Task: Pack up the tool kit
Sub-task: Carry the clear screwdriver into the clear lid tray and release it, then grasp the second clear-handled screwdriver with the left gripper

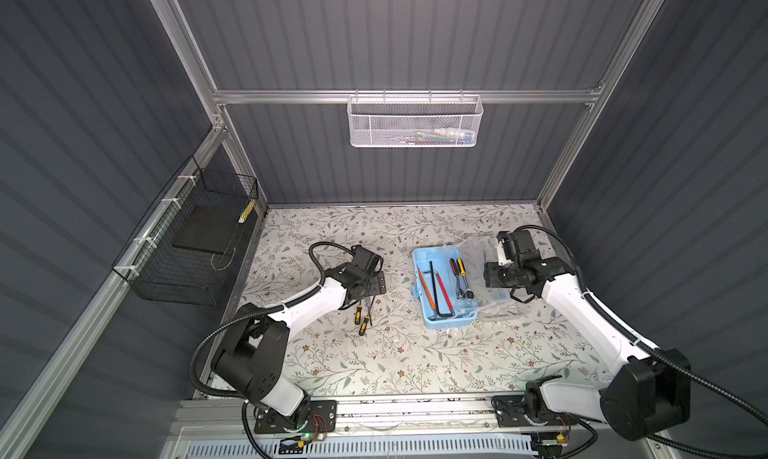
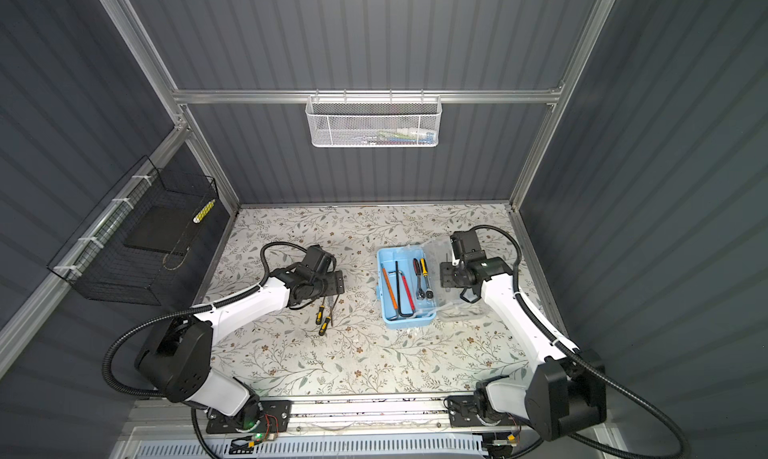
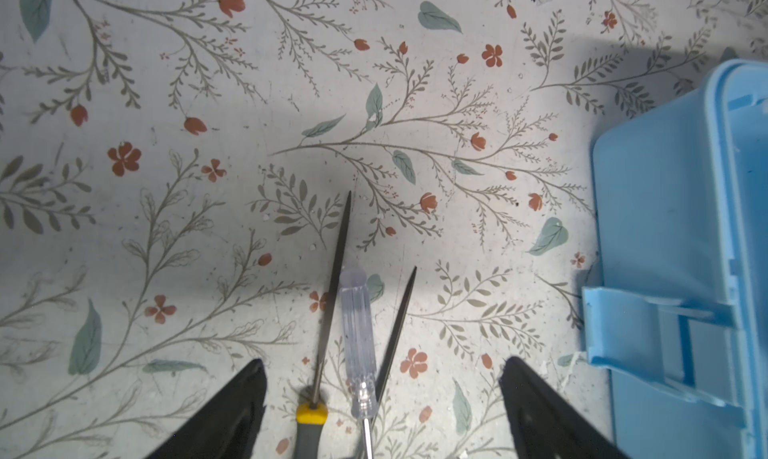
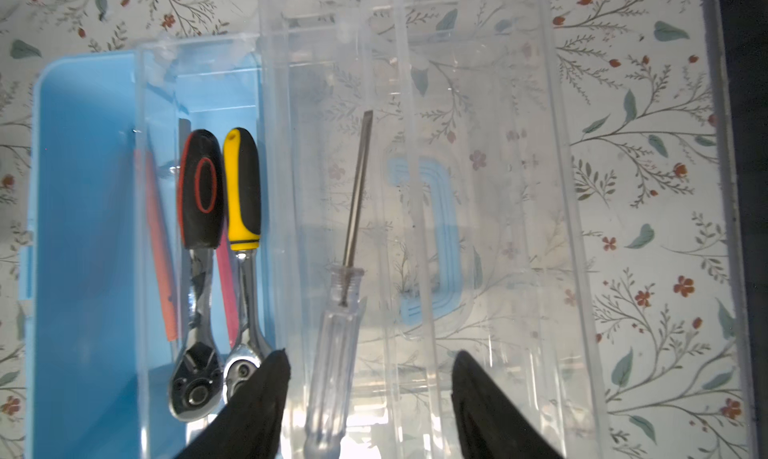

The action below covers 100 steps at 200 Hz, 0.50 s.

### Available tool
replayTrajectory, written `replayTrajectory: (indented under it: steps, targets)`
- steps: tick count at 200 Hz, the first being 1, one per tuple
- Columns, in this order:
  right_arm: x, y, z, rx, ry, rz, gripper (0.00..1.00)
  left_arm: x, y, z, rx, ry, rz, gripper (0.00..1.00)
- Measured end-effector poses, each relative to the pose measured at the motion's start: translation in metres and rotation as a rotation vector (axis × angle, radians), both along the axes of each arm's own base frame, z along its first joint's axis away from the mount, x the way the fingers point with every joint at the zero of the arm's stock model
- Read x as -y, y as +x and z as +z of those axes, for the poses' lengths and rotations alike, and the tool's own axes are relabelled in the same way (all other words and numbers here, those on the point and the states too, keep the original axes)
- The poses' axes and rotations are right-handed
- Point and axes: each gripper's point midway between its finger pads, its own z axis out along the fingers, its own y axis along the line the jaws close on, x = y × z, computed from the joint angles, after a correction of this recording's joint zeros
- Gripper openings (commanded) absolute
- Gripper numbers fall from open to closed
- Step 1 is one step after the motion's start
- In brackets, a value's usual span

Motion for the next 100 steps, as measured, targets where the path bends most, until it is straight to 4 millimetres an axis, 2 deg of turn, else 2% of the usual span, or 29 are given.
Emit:
replayTrajectory:
  steps: [10, 31, 65, 100]
  targets:
    - [-0.001, -0.001, 0.004, 0.012, 0.015, -0.003, 0.68, 0.002, 0.003, -0.003, -0.008, 0.014, -0.007, 0.72]
    - [-0.004, -0.003, 0.013, 0.036, 0.043, -0.003, 0.69, 0.005, 0.006, -0.011, -0.032, 0.030, -0.013, 0.67]
    - [-0.005, -0.006, 0.024, 0.070, 0.068, -0.008, 0.69, 0.005, 0.001, -0.023, -0.073, 0.037, -0.020, 0.59]
    - [-0.006, -0.006, 0.026, 0.074, 0.078, -0.009, 0.69, 0.002, -0.004, -0.029, -0.092, 0.042, -0.015, 0.50]
